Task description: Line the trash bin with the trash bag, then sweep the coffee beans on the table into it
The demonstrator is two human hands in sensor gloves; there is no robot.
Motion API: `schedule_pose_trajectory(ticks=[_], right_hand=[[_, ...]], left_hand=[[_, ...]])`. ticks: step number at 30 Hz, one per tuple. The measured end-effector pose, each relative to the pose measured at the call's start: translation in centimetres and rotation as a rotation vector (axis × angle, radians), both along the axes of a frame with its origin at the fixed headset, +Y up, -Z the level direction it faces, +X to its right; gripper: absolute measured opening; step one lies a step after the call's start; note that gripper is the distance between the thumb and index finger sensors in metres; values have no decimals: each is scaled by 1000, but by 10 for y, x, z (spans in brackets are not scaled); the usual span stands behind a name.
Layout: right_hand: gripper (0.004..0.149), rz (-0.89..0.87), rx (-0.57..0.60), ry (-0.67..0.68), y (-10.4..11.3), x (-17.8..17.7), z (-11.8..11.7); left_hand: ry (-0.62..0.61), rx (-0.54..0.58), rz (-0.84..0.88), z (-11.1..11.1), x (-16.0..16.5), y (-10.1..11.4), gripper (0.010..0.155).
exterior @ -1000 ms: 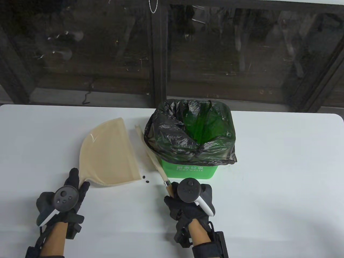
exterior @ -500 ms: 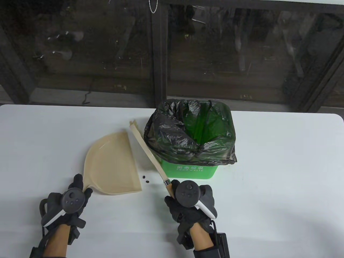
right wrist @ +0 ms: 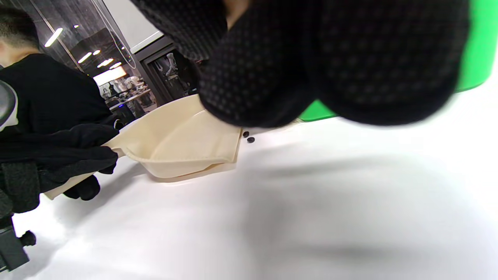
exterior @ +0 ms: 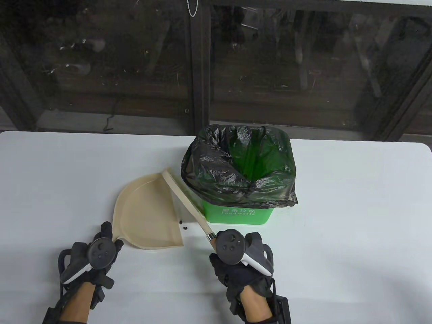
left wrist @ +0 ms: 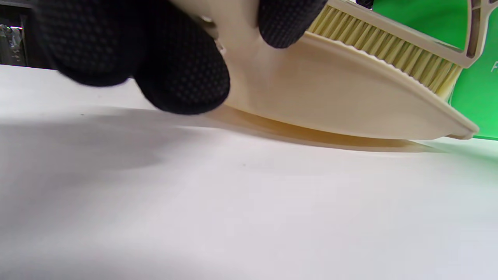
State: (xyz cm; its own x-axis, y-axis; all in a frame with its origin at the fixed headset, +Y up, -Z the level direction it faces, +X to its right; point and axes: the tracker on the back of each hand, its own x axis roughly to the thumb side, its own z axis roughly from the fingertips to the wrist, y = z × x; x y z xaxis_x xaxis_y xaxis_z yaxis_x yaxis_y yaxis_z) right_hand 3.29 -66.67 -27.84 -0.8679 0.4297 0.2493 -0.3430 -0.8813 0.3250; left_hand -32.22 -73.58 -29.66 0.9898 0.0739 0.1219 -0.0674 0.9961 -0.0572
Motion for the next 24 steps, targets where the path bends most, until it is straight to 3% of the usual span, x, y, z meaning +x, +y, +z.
schedule_pose_trajectory(ticks=[24], right_hand=[[68, -126, -190, 18, -1, 1, 3]], left_hand=[[19, 26, -93, -3, 16, -4, 67]])
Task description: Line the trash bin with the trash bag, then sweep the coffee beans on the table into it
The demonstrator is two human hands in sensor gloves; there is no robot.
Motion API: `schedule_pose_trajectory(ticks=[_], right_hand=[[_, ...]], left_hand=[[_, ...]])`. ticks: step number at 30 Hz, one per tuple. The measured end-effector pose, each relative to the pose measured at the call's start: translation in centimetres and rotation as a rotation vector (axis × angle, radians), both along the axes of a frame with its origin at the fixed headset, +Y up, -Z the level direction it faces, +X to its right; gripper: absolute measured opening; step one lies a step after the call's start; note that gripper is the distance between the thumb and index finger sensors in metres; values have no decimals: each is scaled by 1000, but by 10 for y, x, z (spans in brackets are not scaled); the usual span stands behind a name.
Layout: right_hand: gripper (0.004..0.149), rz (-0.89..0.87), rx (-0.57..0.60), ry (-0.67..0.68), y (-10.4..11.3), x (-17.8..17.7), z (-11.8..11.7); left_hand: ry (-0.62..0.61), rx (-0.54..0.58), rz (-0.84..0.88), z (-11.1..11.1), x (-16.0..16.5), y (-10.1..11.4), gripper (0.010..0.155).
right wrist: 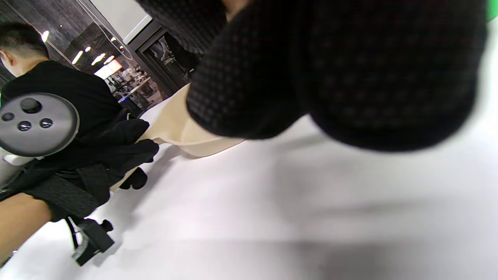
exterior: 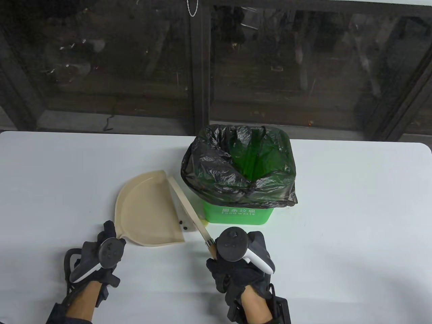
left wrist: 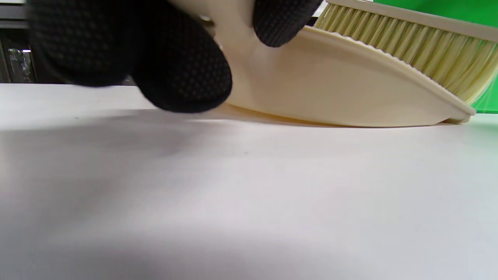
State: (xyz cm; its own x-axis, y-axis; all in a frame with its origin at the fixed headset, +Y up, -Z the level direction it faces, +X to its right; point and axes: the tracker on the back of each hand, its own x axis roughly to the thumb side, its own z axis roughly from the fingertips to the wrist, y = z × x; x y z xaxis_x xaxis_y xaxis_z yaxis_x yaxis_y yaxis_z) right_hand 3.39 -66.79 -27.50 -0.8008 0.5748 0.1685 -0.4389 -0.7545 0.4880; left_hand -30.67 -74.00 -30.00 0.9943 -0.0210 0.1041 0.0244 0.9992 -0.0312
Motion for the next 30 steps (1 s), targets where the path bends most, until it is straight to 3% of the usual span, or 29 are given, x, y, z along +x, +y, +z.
schedule_pose_trajectory(ticks=[7, 14, 20, 26, 30], right_hand=[[69, -200, -87, 52, -1, -2, 0], [69, -338, 7, 39, 2, -4, 1], [69, -211, 205, -24, -1, -5, -1], [68, 14, 432, -62, -23, -12, -11], [68, 111, 494, -64, -36, -16, -16]], left_hand=[[5, 1, -18, 0, 4, 0, 67], [7, -9, -12, -1, 3, -1, 67], [8, -21, 7, -1, 2, -1, 67], [9, -29, 19, -2, 1, -1, 67], [10, -33, 29, -2, 0, -1, 67]])
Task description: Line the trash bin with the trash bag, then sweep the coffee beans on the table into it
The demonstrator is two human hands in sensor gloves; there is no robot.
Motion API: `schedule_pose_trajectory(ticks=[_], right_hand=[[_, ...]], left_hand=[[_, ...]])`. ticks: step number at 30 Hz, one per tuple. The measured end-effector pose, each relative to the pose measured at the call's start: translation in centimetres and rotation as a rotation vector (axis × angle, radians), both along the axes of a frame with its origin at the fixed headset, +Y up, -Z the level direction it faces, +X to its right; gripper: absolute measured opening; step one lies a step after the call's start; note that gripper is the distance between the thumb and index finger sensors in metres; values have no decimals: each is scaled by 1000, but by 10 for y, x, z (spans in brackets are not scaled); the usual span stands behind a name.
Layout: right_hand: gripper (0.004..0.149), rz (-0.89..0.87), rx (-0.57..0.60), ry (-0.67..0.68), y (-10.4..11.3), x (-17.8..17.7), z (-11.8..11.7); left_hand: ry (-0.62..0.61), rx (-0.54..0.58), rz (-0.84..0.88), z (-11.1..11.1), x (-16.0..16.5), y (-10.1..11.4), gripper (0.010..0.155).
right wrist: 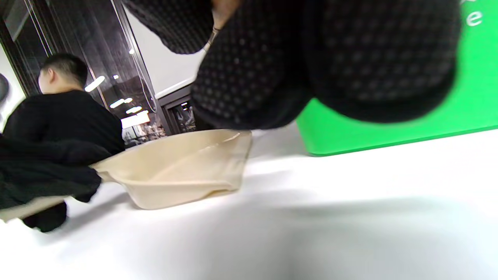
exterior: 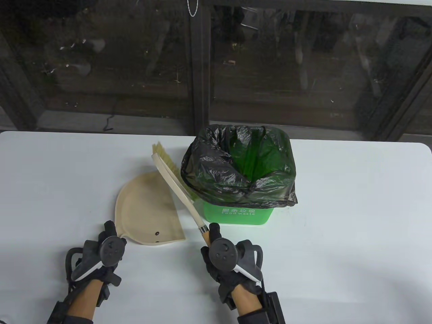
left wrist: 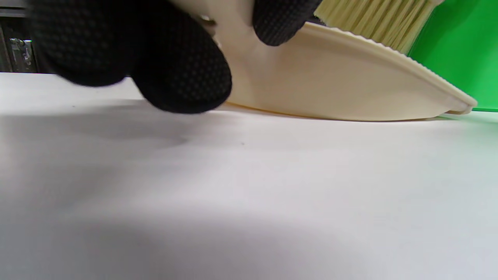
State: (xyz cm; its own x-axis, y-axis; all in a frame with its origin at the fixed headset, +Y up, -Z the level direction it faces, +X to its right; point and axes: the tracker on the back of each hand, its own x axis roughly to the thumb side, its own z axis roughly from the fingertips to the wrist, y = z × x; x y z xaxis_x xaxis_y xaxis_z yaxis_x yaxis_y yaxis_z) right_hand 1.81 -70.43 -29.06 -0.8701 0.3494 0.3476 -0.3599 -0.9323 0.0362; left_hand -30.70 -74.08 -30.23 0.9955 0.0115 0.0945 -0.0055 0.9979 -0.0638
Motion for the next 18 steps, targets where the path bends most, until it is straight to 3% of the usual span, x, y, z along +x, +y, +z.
schedule_pose_trajectory(ticks=[8, 18], right_hand=[[67, 148, 31, -48, -24, 1, -5], [65, 140, -96, -51, -38, -3, -8]], left_hand=[[30, 6, 70, 2, -10, 4, 67], [99, 81, 151, 7, -31, 20, 67]])
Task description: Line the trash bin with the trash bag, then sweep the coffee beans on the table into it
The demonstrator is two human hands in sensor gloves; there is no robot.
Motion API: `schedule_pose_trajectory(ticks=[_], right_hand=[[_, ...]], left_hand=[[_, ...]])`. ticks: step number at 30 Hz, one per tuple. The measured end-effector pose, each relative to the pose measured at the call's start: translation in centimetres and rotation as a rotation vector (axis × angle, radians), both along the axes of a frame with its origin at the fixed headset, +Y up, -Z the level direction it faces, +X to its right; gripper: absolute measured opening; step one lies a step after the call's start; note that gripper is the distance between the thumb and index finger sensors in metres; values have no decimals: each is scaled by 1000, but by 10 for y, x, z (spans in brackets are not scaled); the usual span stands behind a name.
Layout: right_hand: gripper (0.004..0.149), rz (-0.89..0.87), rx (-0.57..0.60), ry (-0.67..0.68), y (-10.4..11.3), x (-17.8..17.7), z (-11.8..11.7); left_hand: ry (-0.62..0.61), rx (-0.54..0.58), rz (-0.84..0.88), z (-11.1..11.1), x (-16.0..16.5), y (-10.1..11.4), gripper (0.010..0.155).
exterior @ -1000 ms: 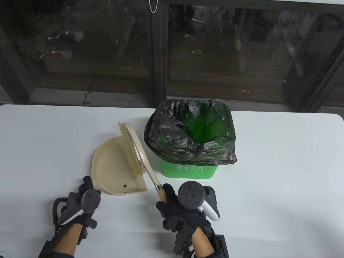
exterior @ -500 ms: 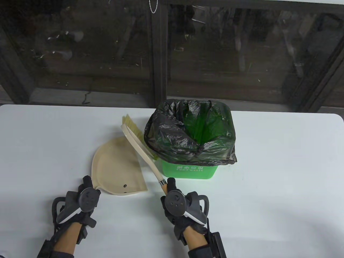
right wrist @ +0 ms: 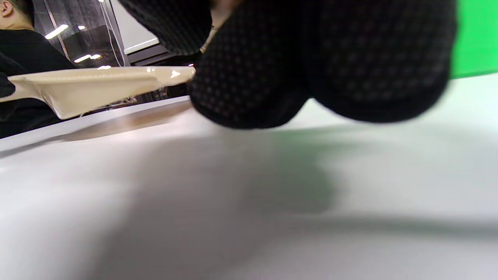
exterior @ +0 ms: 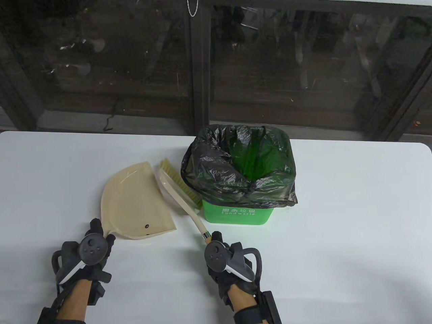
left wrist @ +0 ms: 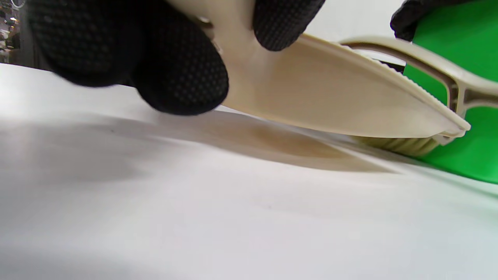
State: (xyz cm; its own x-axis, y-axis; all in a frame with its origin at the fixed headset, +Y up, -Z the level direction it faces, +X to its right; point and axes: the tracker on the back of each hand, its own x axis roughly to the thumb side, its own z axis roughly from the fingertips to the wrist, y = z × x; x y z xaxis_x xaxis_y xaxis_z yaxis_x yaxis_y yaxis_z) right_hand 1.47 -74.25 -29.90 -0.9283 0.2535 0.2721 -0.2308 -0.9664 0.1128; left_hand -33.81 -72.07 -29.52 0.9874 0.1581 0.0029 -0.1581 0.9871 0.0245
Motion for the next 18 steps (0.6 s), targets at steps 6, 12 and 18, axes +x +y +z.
schedule_pose_trajectory(ticks=[6, 12, 18], right_hand=[[64, -48, -52, -16, -3, 3, -3], [64, -80, -98, -28, -1, 6, -5], [64, -109, -163, -19, 5, 12, -8]], left_hand=[[7, 68, 38, 3, -3, 14, 67], [24, 85, 144, 3, -10, 26, 67], [64, 112, 162, 1, -18, 39, 67]])
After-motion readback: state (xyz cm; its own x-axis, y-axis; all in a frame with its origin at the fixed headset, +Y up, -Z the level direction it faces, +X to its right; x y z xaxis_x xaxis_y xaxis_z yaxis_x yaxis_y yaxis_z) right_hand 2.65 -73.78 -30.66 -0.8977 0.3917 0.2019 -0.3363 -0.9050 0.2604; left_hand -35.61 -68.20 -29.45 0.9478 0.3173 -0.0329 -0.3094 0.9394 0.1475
